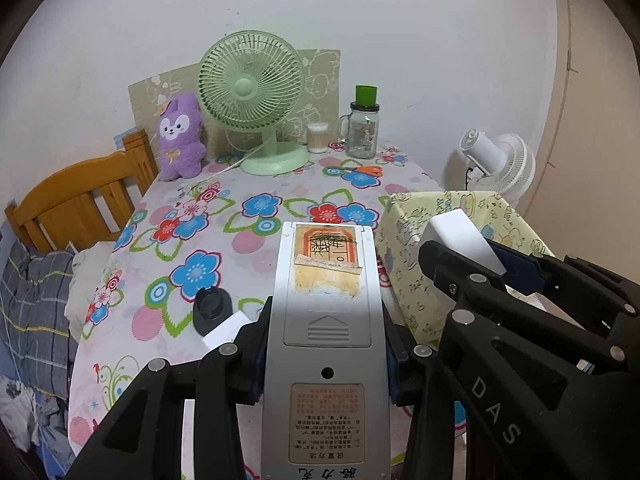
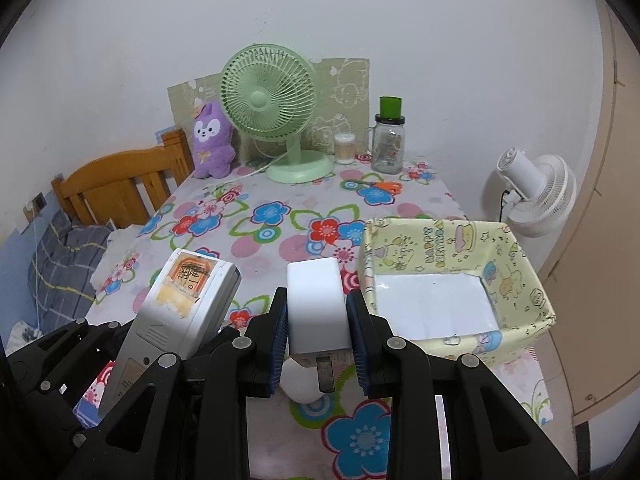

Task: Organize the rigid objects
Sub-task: 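Carry the white remote and white block toward the patterned box with both grippers, then lower the remote into the box with the left gripper while the right releases the block, then withdraw both tools from the box toward the Hello Kitty compact and white puck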

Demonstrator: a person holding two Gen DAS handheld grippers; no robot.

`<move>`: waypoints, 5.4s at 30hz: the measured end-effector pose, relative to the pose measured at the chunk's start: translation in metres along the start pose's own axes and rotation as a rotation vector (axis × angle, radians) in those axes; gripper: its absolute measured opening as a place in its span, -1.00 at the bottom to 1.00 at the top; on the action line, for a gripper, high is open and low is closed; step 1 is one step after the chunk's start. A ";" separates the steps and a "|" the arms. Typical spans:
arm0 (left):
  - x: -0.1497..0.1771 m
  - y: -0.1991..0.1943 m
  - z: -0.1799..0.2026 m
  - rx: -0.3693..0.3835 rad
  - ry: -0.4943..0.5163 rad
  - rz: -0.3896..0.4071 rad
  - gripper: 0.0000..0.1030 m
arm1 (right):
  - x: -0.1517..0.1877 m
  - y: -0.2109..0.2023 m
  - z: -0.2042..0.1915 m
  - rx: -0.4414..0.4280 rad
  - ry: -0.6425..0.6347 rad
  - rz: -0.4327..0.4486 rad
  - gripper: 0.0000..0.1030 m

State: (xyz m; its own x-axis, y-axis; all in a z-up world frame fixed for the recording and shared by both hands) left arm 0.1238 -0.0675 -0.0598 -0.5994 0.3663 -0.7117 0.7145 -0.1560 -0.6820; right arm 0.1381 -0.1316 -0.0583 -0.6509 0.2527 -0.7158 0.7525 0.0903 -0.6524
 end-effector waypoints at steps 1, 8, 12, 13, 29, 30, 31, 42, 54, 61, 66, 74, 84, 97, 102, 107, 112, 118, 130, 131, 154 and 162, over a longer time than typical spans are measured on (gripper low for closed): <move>-0.002 0.001 0.002 0.001 0.001 0.002 -0.13 | -0.001 0.000 0.002 0.001 0.000 0.001 -0.38; -0.010 0.006 0.011 0.006 0.002 0.005 -0.13 | -0.011 0.001 0.019 0.014 0.000 0.005 -0.38; -0.019 0.012 0.022 0.009 0.008 0.006 -0.13 | -0.017 0.003 0.027 0.024 0.005 0.008 -0.38; -0.022 0.013 0.024 0.011 0.011 0.006 -0.13 | -0.019 0.003 0.031 0.026 0.007 0.010 -0.38; -0.050 0.039 0.061 0.028 0.049 0.001 -0.13 | -0.041 0.017 0.079 0.061 0.046 0.025 -0.38; -0.052 0.041 0.063 0.027 0.051 0.000 -0.13 | -0.042 0.018 0.081 0.062 0.049 0.024 -0.38; -0.053 0.043 0.065 0.028 0.052 0.000 -0.13 | -0.043 0.020 0.085 0.064 0.055 0.022 -0.38; -0.069 0.069 0.084 0.041 0.057 0.000 -0.13 | -0.055 0.039 0.116 0.110 0.075 0.017 -0.38; -0.084 0.103 0.104 0.062 0.048 -0.014 -0.13 | -0.067 0.066 0.148 0.152 0.126 0.002 -0.38; -0.085 0.123 0.110 0.069 0.030 -0.041 -0.13 | -0.068 0.085 0.165 0.178 0.139 -0.011 -0.38; -0.080 0.139 0.112 0.049 0.010 -0.076 -0.13 | -0.065 0.101 0.175 0.187 0.155 -0.039 -0.38; -0.079 0.148 0.117 0.028 0.021 -0.120 -0.12 | -0.065 0.119 0.184 0.189 0.162 -0.063 -0.38; -0.076 0.153 0.121 0.006 0.039 -0.162 0.07 | -0.064 0.127 0.189 0.165 0.174 -0.079 -0.38; -0.079 0.143 0.129 0.048 0.036 -0.137 0.54 | -0.060 0.116 0.187 0.121 0.214 -0.102 0.10; -0.077 0.134 0.128 0.051 0.045 -0.126 0.59 | -0.054 0.108 0.184 0.117 0.230 -0.119 0.26; -0.075 0.122 0.123 0.041 0.048 -0.106 0.68 | -0.053 0.097 0.178 0.127 0.225 -0.099 0.38; -0.073 0.109 0.120 0.060 0.051 -0.079 0.68 | -0.051 0.082 0.169 0.124 0.221 -0.068 0.51; -0.071 0.094 0.112 0.039 0.063 -0.054 0.73 | -0.051 0.068 0.161 0.131 0.217 -0.032 0.58; -0.065 0.068 0.093 0.025 0.064 -0.008 0.88 | -0.048 0.045 0.134 0.123 0.190 0.012 0.71; -0.064 0.066 0.090 0.025 0.065 -0.005 0.89 | -0.048 0.043 0.131 0.127 0.185 0.016 0.71; -0.027 0.024 0.047 0.008 0.070 0.028 1.00 | -0.027 0.005 0.074 0.151 0.098 0.101 0.89; -0.009 0.014 0.029 0.001 0.055 0.034 0.99 | -0.014 -0.001 0.050 0.134 0.069 0.109 0.90</move>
State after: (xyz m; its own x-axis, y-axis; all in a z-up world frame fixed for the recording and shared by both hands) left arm 0.1284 -0.0996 -0.0679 -0.5539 0.4105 -0.7243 0.7339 -0.1701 -0.6576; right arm 0.1409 -0.1831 -0.0601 -0.5548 0.3195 -0.7681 0.7949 -0.0690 -0.6028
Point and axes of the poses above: each gripper's, at about its wrist camera, not at the fingertips, and y roughly the way its jaws point, z to its right, x to its underside, the point moved 9 cm from there along y, roughly the way its jaws point, and after that the axes turned 14 degrees about y, right-handed, at the moved point
